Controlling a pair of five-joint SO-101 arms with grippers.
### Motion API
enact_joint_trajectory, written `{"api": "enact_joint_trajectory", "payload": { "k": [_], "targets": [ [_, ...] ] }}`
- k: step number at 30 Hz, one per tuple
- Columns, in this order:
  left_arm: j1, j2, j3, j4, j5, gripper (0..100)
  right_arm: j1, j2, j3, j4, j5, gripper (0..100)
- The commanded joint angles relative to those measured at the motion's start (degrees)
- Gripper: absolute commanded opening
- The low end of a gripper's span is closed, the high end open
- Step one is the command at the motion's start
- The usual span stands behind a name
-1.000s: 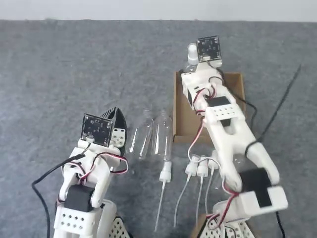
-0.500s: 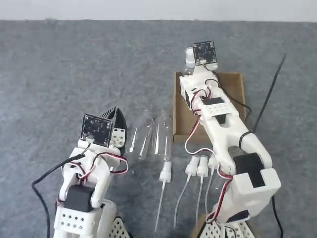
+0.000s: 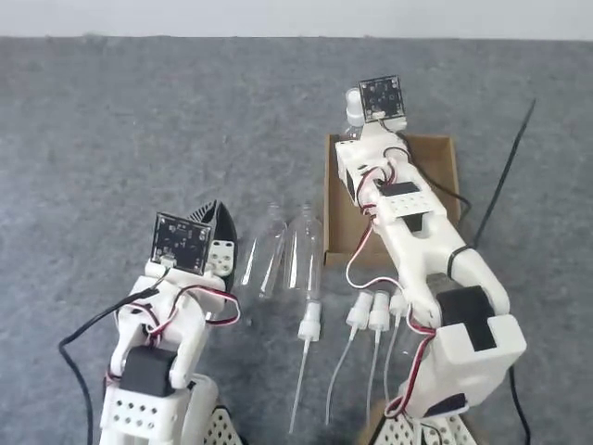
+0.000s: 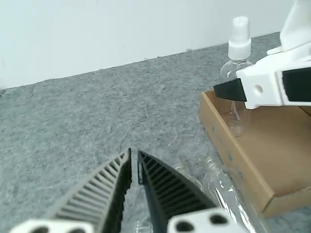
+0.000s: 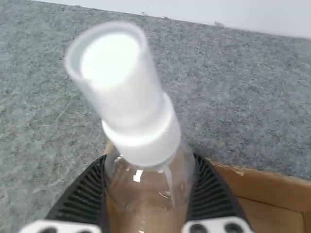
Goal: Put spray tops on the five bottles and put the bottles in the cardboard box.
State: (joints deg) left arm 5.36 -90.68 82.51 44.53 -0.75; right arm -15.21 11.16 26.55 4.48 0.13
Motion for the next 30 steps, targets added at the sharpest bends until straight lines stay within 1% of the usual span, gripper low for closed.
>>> {"api": "enact_joint_trajectory", "payload": {
  "k": [1,6,8,11,17,24,30],
  "targets": [
    [-0.18,-0.88,-0.4,-1.85,0.18,1,0.22,-0.84,-3.25,-1.01,0.79,3.3],
    [-0.18,-0.88,-0.31,-1.85,0.18,1,0.22,-0.84,-3.16,-1.01,0.79,18.3],
    [-0.18,-0.88,-0.31,-1.85,0.18,1,0.22,-0.84,-3.16,-1.01,0.79,21.9],
    [-0.18,-0.88,-0.31,-1.85,0.18,1,0.22,-0.84,-3.16,-1.01,0.79,24.0],
    [-0.18,-0.88,-0.31,-1.85,0.18,1,0.22,-0.92,-3.34,-1.01,0.79,24.9],
    [-0.18,-0.88,-0.31,-1.85,0.18,1,-1.01,-2.51,-3.43,0.4,0.79,31.4],
    [-0.18,-0.88,-0.31,-1.85,0.18,1,-1.36,-5.14,-3.43,0.92,0.79,31.7]
  ]
}}
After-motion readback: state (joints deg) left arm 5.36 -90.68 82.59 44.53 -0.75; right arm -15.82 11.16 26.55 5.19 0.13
